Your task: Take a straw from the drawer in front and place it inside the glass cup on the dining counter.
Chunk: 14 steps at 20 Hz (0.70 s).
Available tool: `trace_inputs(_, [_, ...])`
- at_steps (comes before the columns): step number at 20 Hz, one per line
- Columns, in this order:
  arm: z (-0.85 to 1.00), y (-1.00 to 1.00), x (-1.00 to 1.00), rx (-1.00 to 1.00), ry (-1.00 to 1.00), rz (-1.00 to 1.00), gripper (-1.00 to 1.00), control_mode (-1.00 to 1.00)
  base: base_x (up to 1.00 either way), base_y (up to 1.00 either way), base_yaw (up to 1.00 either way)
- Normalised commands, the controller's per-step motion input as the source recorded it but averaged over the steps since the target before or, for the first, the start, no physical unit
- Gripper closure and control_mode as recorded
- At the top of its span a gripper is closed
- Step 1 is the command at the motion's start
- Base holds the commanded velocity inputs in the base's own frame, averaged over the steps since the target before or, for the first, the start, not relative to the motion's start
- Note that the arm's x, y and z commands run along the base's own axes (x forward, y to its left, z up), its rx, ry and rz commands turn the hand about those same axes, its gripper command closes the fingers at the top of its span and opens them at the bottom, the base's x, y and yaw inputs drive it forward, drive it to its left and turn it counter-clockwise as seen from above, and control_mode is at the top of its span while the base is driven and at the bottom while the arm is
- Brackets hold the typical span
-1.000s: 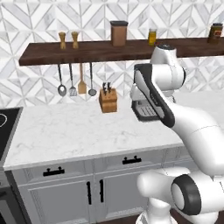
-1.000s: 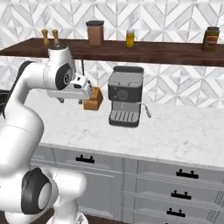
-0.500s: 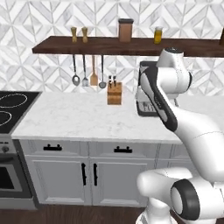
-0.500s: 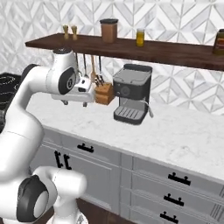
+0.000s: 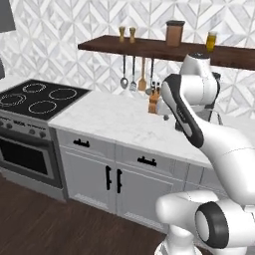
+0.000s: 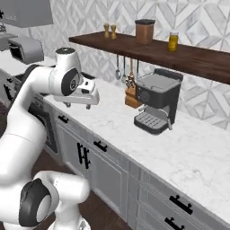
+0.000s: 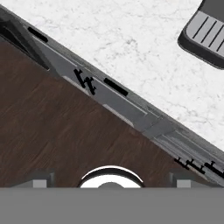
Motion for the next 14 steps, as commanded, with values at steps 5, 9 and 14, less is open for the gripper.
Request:
trace_inputs(5, [0.00,0.00,0.00,0.00,0.00,0.00,-1.00,1.00,0.00,-0.75,0.49])
trace_inputs(9, [0.00,0.00,0.00,0.00,0.00,0.00,-1.00,1.00,0.00,-0.75,0.34])
trace_inputs(14, [0.00,0.00,0.00,0.00,0.00,0.00,-1.00,1.00,0.10,-0.65,0.26])
